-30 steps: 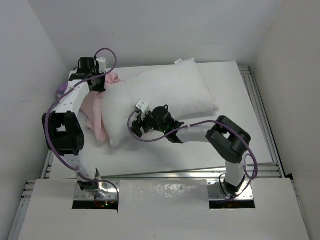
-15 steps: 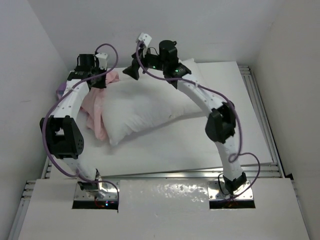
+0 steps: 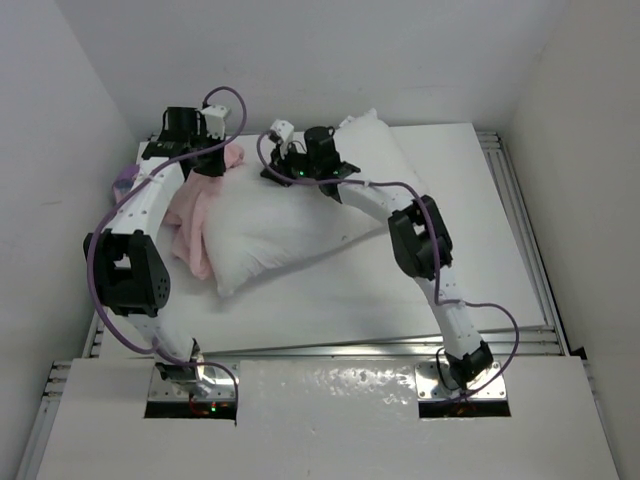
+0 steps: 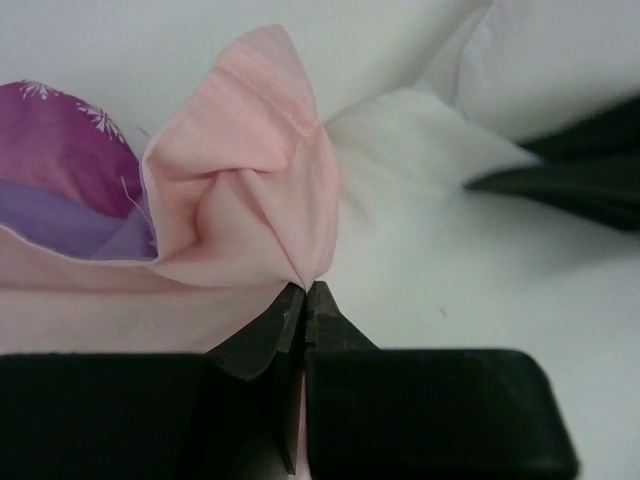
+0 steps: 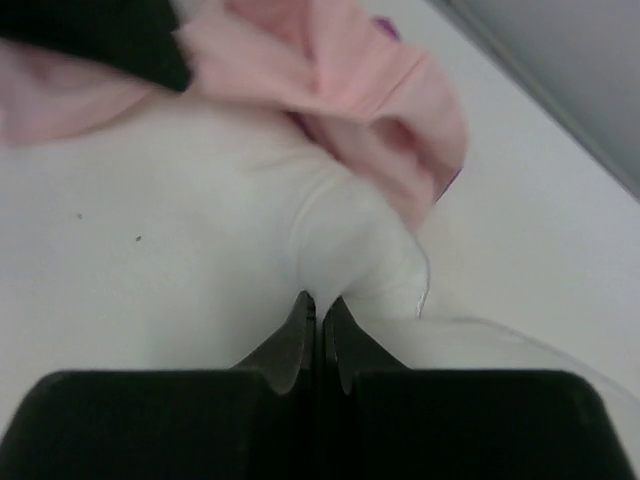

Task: Put the pillow into the pillowcase

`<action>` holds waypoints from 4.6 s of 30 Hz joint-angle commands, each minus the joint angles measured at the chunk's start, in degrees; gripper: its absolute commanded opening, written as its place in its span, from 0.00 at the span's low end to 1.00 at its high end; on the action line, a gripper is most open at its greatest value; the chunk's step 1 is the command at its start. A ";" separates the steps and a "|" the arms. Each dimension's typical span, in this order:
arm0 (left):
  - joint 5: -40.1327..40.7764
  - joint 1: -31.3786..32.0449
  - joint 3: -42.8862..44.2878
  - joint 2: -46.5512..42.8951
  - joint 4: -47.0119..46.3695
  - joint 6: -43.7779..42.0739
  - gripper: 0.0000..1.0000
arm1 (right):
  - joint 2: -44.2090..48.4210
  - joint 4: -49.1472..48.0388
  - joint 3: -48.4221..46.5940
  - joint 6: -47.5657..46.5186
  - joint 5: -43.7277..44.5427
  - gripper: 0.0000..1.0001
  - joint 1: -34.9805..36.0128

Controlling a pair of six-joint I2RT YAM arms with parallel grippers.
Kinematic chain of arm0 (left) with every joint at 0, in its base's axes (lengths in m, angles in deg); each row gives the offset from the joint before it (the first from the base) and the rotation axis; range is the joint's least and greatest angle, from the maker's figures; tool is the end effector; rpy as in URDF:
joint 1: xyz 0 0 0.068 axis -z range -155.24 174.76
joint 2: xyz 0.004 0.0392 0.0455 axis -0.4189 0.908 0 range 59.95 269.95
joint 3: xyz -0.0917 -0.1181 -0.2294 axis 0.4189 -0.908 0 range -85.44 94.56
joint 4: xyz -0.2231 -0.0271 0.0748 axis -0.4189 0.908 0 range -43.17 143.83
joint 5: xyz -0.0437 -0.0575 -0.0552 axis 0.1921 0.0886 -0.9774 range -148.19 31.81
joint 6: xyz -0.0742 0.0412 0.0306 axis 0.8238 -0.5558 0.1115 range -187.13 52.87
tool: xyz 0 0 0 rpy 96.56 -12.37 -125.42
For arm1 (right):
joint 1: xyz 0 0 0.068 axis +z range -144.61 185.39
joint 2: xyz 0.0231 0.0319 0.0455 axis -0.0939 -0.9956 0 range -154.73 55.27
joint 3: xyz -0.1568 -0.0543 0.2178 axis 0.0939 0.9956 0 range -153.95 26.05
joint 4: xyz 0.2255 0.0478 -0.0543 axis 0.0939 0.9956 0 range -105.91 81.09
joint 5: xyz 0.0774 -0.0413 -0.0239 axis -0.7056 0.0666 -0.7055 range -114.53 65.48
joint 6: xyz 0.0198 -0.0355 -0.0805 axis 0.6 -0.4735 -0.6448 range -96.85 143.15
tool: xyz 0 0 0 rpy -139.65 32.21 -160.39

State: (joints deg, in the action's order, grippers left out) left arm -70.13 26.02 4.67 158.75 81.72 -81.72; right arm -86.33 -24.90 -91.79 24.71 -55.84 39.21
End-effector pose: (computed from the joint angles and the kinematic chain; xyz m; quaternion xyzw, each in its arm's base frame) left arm 0.3960 -0.0253 0.2962 0.1666 0.8997 -0.0495 0.4004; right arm 0.4669 0.3633 0.2086 -0.3701 0.6870 0.3823 0.4949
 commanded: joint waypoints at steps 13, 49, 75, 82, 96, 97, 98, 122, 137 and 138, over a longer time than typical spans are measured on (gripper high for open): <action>-18.46 7.52 -1.23 -6.95 5.97 -10.89 0.00 | 32.00 -50.05 59.04 18.29 18.64 0.00 7.92; -2.83 -5.83 -8.96 -19.08 3.07 -7.29 1.00 | 33.04 -11.84 41.37 5.74 11.90 0.92 -3.68; 1.31 -8.64 -34.39 -11.99 -7.03 -12.39 0.55 | 46.86 -8.22 62.82 -38.57 24.98 0.95 23.04; -5.19 -8.55 -32.89 -7.66 -7.04 -11.25 0.01 | 39.74 -14.80 60.19 -36.46 25.77 0.99 23.31; -9.67 -8.38 -29.29 -21.72 9.65 -18.02 0.00 | 19.80 -28.22 44.12 -18.20 40.99 0.00 18.66; -10.37 -8.20 -27.37 -22.07 10.54 -17.76 0.00 | 18.57 -27.40 40.36 -13.13 40.46 0.00 16.65; -10.73 -7.85 -26.22 -22.16 12.02 -17.67 0.00 | 17.60 -27.39 38.58 -10.73 40.36 0.00 15.76; -22.70 6.65 -4.31 -18.39 26.28 -22.60 0.00 | 5.81 -19.57 15.18 17.23 63.92 0.00 11.00; -26.32 7.88 -8.70 -12.50 13.65 -10.49 0.00 | 8.35 -22.90 26.07 39.99 57.16 0.00 12.67; -24.29 7.88 -9.85 -12.41 7.88 -8.28 0.00 | 8.97 -25.17 27.04 40.62 56.37 0.00 13.02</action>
State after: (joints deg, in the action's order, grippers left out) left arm -90.55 31.57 -3.46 147.32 98.45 -96.80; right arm -78.00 -49.01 -68.25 57.25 1.74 52.37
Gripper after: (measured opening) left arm 0.004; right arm 0.033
